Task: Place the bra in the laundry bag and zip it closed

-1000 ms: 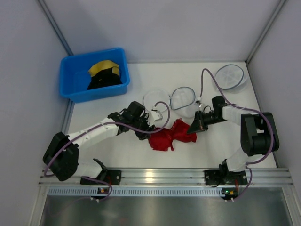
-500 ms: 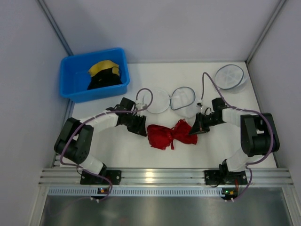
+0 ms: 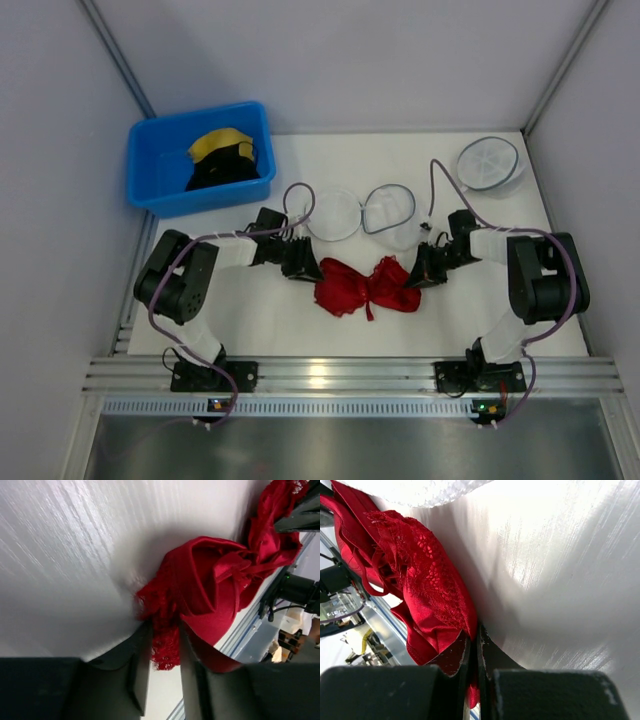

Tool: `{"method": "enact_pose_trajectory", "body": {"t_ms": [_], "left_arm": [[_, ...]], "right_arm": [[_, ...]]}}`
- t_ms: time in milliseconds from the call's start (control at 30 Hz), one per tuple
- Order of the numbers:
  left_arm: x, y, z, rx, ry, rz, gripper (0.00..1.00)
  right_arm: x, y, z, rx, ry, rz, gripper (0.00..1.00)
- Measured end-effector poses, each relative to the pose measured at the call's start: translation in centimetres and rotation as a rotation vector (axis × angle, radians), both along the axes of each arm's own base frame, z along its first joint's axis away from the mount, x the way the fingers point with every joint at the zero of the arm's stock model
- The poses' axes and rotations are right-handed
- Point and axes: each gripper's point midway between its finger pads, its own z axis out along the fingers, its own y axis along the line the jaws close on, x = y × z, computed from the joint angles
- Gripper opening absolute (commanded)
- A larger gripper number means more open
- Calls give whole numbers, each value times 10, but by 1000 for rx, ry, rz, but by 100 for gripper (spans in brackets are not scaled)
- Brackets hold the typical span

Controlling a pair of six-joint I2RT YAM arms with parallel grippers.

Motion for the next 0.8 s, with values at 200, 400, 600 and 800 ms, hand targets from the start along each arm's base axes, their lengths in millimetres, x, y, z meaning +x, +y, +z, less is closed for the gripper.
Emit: {"method": "enact_pose_trajectory", "body": {"t_ms": [200,400,600,800], "left_arm": [[0,1,-8,4,34,28,0],[8,22,24,30,-61,87,0],[8,35,81,28,-218,122,0],[-3,15,97,16,-180,86,0]], "right_arm": [[0,0,0,-2,8,-7,0],[0,2,2,0,0,-2,0],[0,18,18,13,-75,47,0],[-11,48,25,29,-93,132,0]]}}
